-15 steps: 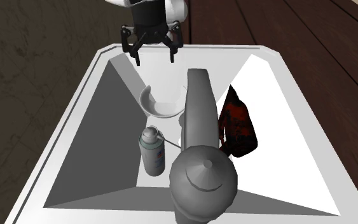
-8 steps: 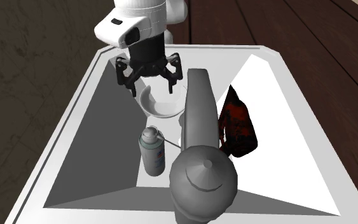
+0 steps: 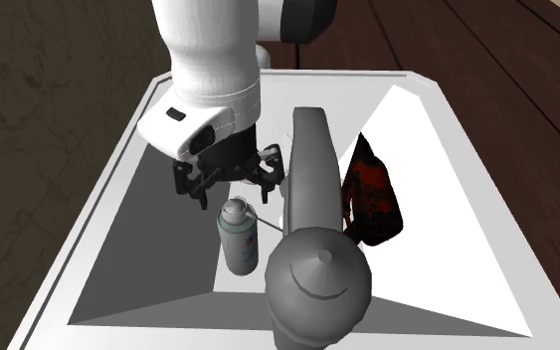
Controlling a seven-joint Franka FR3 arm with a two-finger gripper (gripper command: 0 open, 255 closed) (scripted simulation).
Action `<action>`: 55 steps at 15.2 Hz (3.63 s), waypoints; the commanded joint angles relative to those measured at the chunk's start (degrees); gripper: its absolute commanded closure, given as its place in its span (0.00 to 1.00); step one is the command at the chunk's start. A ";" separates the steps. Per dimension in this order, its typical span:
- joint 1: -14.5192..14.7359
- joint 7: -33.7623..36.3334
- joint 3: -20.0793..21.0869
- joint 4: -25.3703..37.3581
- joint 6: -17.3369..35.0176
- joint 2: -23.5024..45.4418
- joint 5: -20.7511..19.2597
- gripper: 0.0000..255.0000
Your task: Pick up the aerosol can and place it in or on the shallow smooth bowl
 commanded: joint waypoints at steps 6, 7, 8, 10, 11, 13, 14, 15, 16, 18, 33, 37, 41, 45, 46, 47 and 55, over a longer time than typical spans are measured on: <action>-0.11 -0.03 -0.03 -2.49 4.82 2.23 0.05 0.00; -0.11 -0.03 -0.03 -2.50 4.83 2.22 0.05 0.00; -0.11 -0.03 -0.03 -2.49 4.83 2.23 0.05 0.00; -0.11 -0.03 -0.03 -2.49 4.82 2.23 0.05 0.00; -0.11 -0.03 -0.03 -2.49 4.82 2.23 0.05 0.00; -0.11 -0.03 -0.03 -2.49 4.82 2.23 0.05 0.00; -0.11 -0.03 -0.03 -2.48 4.81 2.23 0.05 0.00; -0.11 -0.03 -0.03 -2.48 4.81 2.23 0.05 1.00; -0.11 -0.03 -0.03 -2.48 4.81 2.23 0.05 1.00; -0.11 -0.03 -0.03 -2.47 4.81 2.23 0.05 1.00; -0.09 -0.19 -0.04 2.77 -1.68 0.97 0.04 1.00; -0.10 -0.27 -0.05 5.52 -4.68 0.73 0.05 1.00; -0.11 -0.37 -0.05 8.57 -7.75 0.70 0.08 1.00; -0.13 -0.47 -0.06 11.93 -10.91 0.91 0.11 1.00; -0.13 -0.49 -0.06 12.83 -11.72 1.00 0.12 1.00; -0.14 -0.52 -0.07 13.75 -12.53 1.11 0.14 1.00; 0.15 -0.30 -0.03 9.53 -15.18 -5.78 -0.33 1.00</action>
